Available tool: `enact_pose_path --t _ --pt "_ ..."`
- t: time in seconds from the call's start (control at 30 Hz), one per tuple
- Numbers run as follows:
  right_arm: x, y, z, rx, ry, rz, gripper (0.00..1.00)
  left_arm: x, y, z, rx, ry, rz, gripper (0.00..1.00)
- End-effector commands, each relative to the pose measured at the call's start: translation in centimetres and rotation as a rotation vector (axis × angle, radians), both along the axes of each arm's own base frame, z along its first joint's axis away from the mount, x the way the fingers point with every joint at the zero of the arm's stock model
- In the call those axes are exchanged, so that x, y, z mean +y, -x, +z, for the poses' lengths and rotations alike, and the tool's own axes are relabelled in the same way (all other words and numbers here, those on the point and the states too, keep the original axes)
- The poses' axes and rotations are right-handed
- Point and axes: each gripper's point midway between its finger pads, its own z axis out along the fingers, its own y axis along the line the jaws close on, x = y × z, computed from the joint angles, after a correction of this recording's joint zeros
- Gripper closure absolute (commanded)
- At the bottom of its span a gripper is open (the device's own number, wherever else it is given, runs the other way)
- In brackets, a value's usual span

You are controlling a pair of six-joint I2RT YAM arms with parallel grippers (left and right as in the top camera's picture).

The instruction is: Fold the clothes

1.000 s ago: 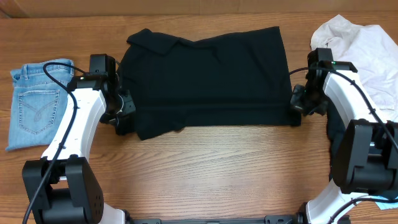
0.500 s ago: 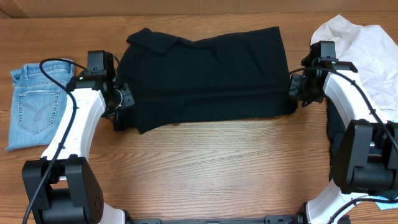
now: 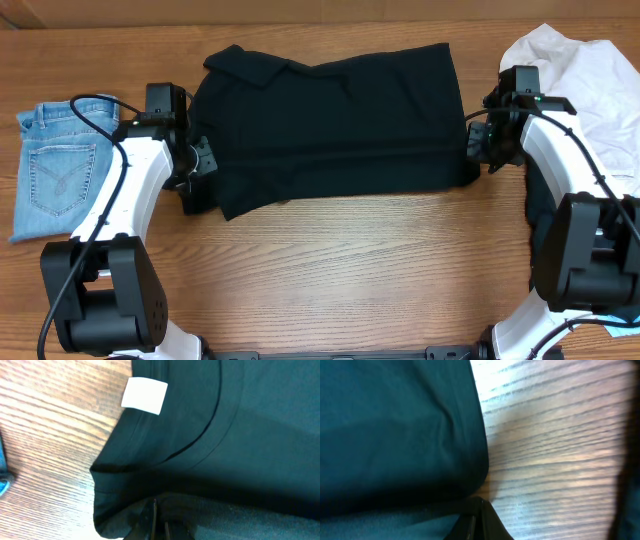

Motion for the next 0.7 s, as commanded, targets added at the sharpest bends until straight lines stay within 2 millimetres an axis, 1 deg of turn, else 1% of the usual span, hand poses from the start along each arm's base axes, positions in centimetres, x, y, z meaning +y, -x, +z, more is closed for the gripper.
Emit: enact_pose_path --t 0.0,0.03,0.07,0.13,0.2,0.27,0.37,0.47,0.57,0.67 --pt "-1.8 -3.0 9.3 -0.228 0.067 -0.034 0.96 1.6 -2.8 7.2 -0.193 -0.045 0.012 0.96" --pt "-1.8 -3.1 10.9 -0.255 0.07 -0.034 0.96 1.5 -3.1 8.7 -0.223 -0.041 0.01 0.96" --pt "-1.9 -3.0 13.1 -0.291 0.076 -0.036 0.96 1.5 -3.4 10.6 -0.257 -0.041 0.009 0.96" --pt "-1.8 -2.5 16.7 -0.353 0.082 -0.037 0.96 1.5 -3.3 14.0 -0.31 -0.045 0.01 0.96" --pt "-1.9 -1.5 20.2 -0.418 0.095 -0.042 0.96 1.5 -2.7 17.2 -0.351 -0.048 0.011 0.96" --pt "-1.7 -0.3 22.8 -0.467 0.101 -0.037 0.96 1.4 -1.4 20.3 -0.389 -0.052 0.011 0.96" --pt "-1.5 2.1 25.8 -0.518 0.108 -0.035 0.96 1.2 1.0 24.2 -0.437 -0.055 0.012 0.96" --pt "-1.3 4.5 28.2 -0.571 0.113 -0.036 0.96 1.2 3.9 27.1 -0.49 -0.067 0.017 0.96" --pt "-1.4 6.9 30.9 -0.651 0.138 -0.049 0.96 1.4 6.8 29.7 -0.561 -0.097 0.033 0.96" --pt "-1.8 8.6 33.8 -0.752 0.175 -0.073 0.96 2.0 8.9 31.7 -0.633 -0.137 0.059 0.96"
